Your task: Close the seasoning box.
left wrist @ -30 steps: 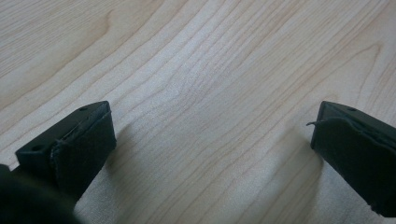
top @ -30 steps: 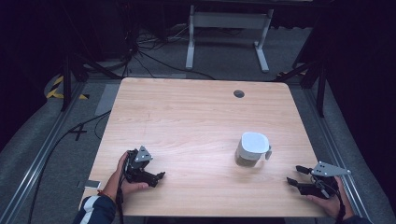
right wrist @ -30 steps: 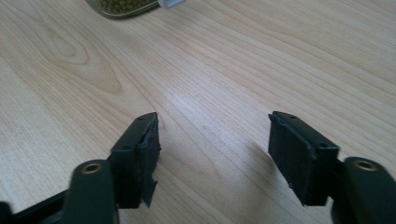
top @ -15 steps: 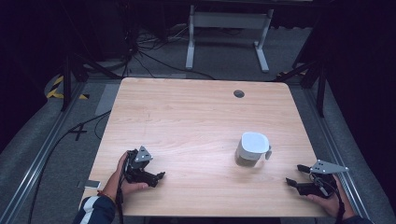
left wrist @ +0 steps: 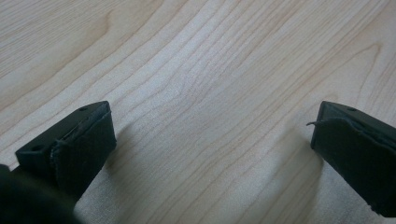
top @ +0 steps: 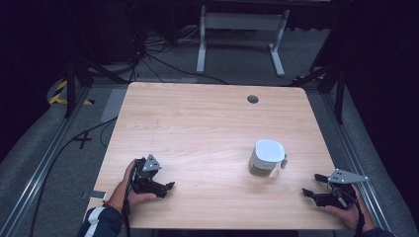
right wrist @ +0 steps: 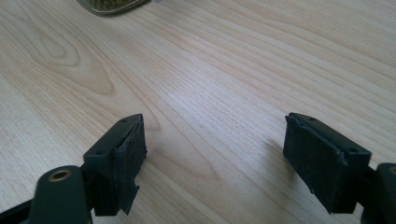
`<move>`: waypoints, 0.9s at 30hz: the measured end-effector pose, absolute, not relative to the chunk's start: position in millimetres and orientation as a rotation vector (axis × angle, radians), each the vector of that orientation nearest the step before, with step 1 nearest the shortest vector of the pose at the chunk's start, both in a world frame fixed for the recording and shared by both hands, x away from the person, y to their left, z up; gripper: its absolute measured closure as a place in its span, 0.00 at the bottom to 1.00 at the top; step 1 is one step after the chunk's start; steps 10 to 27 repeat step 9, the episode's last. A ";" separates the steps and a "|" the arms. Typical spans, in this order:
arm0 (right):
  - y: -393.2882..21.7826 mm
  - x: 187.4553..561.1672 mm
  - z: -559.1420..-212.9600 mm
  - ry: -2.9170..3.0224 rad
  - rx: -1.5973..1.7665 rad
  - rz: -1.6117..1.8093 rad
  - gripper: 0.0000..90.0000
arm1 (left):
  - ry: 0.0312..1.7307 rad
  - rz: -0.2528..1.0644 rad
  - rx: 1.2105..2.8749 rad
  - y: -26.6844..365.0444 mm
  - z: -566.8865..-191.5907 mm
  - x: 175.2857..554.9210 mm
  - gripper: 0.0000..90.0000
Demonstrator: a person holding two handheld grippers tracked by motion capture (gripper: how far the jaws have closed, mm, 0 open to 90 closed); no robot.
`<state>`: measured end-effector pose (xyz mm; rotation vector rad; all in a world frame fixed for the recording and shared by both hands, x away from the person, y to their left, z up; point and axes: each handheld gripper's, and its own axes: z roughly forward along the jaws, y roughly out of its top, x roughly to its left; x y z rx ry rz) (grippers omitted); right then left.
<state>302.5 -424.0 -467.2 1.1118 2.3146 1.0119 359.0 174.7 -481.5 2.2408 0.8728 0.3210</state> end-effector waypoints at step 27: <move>-423.8 302.7 -467.2 2.314 1.112 1.013 0.23 | 0.873 0.320 2.241 174.7 -481.5 359.3 0.00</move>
